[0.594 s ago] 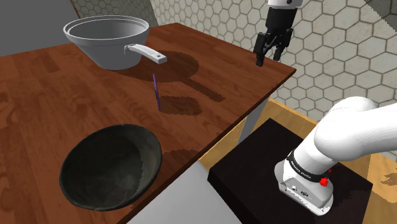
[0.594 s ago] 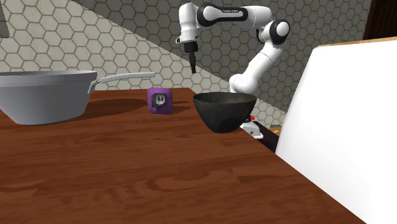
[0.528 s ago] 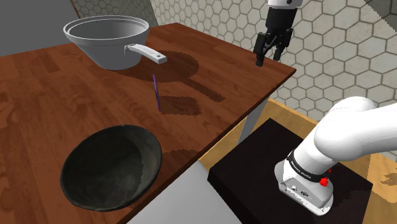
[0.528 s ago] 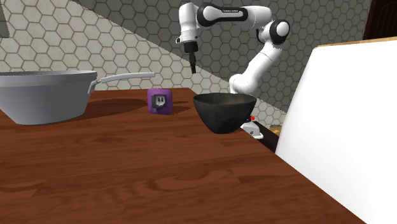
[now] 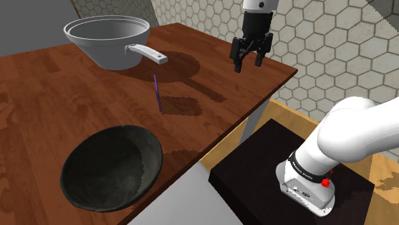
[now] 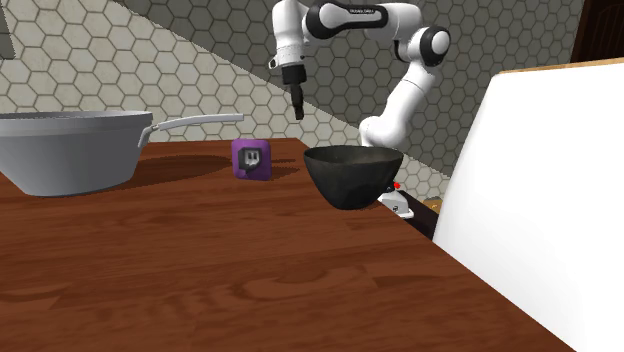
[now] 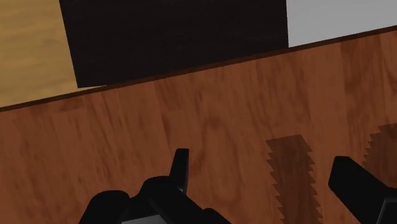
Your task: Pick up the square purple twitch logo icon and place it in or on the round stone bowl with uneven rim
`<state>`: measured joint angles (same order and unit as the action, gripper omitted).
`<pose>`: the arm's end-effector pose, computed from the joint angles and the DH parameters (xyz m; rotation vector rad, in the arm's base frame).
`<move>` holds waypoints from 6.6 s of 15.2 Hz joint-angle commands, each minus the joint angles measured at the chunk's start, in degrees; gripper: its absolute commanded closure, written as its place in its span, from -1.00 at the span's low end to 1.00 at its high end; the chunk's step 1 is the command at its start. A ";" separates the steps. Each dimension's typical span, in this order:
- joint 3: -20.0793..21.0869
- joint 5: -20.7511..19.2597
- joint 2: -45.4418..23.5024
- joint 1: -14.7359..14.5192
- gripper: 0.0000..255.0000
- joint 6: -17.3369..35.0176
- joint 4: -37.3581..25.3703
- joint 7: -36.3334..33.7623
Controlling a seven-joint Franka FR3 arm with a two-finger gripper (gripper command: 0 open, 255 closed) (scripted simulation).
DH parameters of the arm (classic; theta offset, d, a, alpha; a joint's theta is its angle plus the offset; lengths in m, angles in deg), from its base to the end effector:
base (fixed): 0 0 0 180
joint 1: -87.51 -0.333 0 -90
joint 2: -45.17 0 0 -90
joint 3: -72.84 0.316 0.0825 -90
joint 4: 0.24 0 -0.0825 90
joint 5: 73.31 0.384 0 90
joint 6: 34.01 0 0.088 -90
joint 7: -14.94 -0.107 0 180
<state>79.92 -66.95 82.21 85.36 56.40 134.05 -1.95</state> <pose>0.3354 0.0742 0.5495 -3.1143 0.2664 0.1995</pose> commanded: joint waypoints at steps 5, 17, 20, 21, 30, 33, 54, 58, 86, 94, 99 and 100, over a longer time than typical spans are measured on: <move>6.82 4.22 -8.20 -1.80 -1.00 2.85 -5.63 -9.46; 18.20 4.17 -30.11 -4.25 -1.00 7.04 -24.14 -28.40; 20.32 2.15 -36.82 -5.52 -1.00 7.24 -30.52 -33.49; 20.90 1.31 -39.16 -6.09 -1.00 7.17 -32.84 -35.19; 21.39 1.06 -40.40 -6.88 -1.00 12.93 -28.32 -36.01; 21.39 1.06 -40.42 -6.88 -1.00 12.93 -28.33 -36.02; 21.34 1.18 -39.86 -6.78 1.00 7.68 -33.11 -36.51; 21.34 1.14 -39.86 -6.77 1.00 4.63 -36.18 -36.91; 25.37 -0.06 -43.40 -12.32 1.00 -11.45 -56.81 -48.42; 30.30 -1.76 -46.44 -19.85 1.00 -10.60 -60.17 -60.39; 33.00 -4.99 -51.15 -26.42 1.00 -10.99 -65.51 -68.60; 33.68 -6.30 -52.96 -28.67 1.00 -11.35 -67.65 -71.02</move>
<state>112.93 -72.16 30.70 58.69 45.41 68.22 -70.52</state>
